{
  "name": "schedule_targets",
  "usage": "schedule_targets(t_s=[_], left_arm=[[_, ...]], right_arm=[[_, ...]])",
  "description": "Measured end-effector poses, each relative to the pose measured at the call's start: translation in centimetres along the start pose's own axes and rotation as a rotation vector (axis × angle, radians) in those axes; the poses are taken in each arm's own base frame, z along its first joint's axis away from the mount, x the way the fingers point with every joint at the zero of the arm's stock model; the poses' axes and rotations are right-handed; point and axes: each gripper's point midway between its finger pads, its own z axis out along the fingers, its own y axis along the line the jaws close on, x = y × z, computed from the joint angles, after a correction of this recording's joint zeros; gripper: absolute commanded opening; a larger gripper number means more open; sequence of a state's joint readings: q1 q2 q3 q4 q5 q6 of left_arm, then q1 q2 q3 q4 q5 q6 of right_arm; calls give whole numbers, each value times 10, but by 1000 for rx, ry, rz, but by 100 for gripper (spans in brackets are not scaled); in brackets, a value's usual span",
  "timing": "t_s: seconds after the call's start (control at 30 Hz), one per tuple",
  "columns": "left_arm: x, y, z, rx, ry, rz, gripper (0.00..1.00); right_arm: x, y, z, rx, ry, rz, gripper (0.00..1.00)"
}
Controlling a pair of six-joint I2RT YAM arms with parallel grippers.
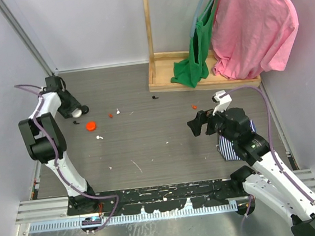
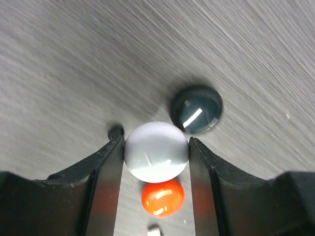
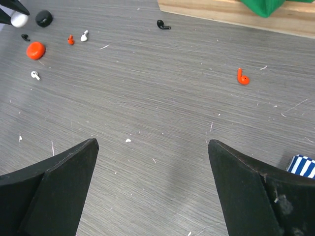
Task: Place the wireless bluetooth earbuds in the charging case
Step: Pick up the charging case at the center of the board.
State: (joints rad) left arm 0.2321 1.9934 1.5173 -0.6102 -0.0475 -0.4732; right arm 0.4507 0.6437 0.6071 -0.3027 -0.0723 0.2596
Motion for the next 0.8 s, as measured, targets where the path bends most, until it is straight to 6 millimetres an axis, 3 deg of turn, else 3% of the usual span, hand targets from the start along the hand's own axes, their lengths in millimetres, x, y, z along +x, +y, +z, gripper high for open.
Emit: schedule_targets(t_s=[0.33, 0.57, 0.8], left_arm=[[31, -56, -100, 164, -125, 132, 46], [85, -76, -139, 247, -148, 270, 45], [135, -94, -172, 374, -199, 416, 46]], right_arm=[[-17, 13, -3, -61, -67, -3, 100], [-26, 23, 1, -114, -98, -1, 100], [-15, 30, 17, -161, -36, 14, 100]])
